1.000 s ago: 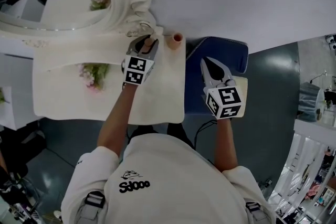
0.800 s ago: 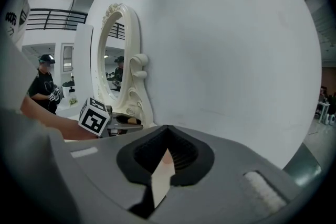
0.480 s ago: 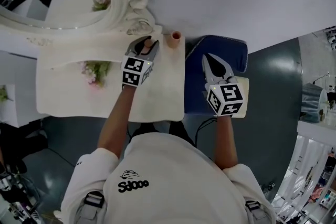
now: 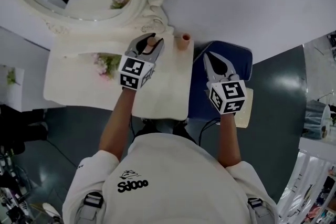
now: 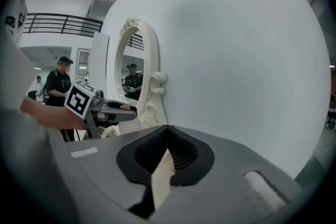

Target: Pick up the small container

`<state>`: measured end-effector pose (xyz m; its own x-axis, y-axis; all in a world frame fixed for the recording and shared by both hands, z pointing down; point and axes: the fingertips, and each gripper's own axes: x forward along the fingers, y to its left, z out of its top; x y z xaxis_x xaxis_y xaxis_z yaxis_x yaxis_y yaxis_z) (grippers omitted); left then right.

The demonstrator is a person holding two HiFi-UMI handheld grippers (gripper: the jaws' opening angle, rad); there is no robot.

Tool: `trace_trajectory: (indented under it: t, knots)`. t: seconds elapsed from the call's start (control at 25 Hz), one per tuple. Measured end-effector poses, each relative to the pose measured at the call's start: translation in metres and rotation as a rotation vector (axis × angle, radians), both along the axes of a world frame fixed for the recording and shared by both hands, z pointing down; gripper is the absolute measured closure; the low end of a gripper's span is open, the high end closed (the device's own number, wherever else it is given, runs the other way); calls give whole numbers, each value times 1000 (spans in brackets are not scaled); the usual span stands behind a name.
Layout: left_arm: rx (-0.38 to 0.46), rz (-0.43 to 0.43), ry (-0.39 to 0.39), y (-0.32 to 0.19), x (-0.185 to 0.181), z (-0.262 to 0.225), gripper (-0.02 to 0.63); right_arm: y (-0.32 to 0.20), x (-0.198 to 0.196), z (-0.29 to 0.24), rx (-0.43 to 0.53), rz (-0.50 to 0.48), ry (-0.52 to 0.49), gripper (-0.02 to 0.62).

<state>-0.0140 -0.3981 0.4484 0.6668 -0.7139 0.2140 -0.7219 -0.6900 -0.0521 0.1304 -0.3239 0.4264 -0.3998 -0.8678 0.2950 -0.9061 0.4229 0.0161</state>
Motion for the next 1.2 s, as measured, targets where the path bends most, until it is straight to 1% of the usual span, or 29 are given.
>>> trace_trajectory:
  t: [0.24,0.56,0.8,0.96,1.08,1.2]
  knots:
    - [35,-51,5,17,-31,-34,469,-2,-24,-27,56,-67,6,594]
    - [89,-90,11,36,-60,-73,469,-12,-52,-57,139,-134,52,594]
    - [129,-103,7,40,-74,-98,469,-20,-60,-77,198,-146,75,594]
    - [171,-106,22,44,-81,-117,469,-21,-69,-91,229,-166,79,594]
    - [189,-105,33,45,-85,-129,469,-21,-76,-97,244,-185,80,594]
    - [206,-96,28,50,-86,-135,469,-20,-81,-103,250,-203,63,594]
